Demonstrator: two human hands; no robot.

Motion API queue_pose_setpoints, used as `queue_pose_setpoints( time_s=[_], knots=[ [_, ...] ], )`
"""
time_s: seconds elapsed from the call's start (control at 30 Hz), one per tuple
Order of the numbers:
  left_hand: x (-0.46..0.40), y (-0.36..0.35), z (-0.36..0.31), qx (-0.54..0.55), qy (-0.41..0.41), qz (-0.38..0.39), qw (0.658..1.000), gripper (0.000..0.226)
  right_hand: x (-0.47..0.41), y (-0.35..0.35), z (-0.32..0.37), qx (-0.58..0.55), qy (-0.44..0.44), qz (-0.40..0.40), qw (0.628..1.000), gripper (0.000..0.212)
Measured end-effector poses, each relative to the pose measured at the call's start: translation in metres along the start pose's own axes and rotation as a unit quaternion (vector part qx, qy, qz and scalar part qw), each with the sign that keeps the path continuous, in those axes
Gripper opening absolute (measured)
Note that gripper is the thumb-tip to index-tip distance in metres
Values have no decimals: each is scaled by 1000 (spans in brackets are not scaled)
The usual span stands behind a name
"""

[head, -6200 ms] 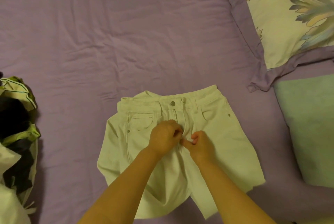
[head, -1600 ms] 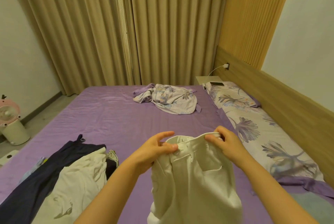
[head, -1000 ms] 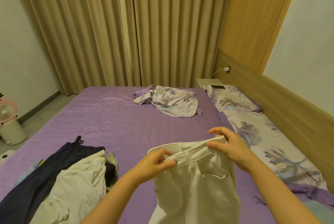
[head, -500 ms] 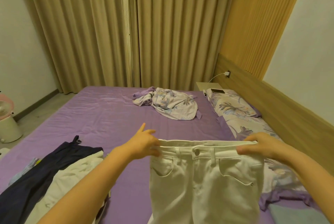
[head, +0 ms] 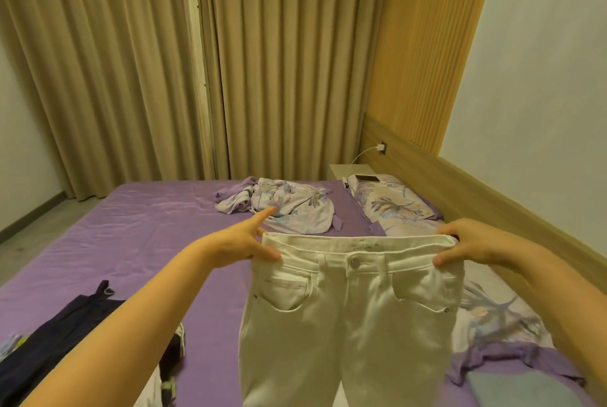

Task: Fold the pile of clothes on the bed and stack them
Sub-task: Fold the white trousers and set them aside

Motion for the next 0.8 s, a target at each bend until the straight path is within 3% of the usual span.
queue_pose_setpoints(
  time_s=[0.1,0.2,0.3,0.37,0.47,0.6,0.7,0.8],
  knots=[
    [-4,0,-5,-101,57,75,990,45,-4,-3,4,45,5,-68,997,21],
    [-6,6,-16,-122,8,18,992,13,-5,0,7,-78,34,-132,988,10],
    [-9,21,-35,-28,-81,-102,991,14,-4,8,13,-271,55,-136,951,4],
    [-15,29,-53,-63,-111,-202,971,8,-4,17,26,-271,72,-178,943,3],
    [-25,38,-83,-226,-152,-325,906,14,-2,33,53,-213,102,-286,929,21],
    [-28,59,-118,-214,-169,-397,876,24,14,68,85,-228,169,-393,875,31],
    [-29,75,-143,-196,-214,-419,860,28,25,100,98,-327,171,-345,863,37],
    [-27,90,-166,-158,-257,-427,852,29,28,121,104,-333,146,-261,894,53]
  ],
)
Point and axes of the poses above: each hand's wrist, its own x-axis away from the middle knuckle, its own y-axis out of the back of the hand, z = x × y, the point moved 1 cm from there along -x, towards the middle knuckle, and after that the axes turned 15 degrees about -y, right-handed, at the moved point
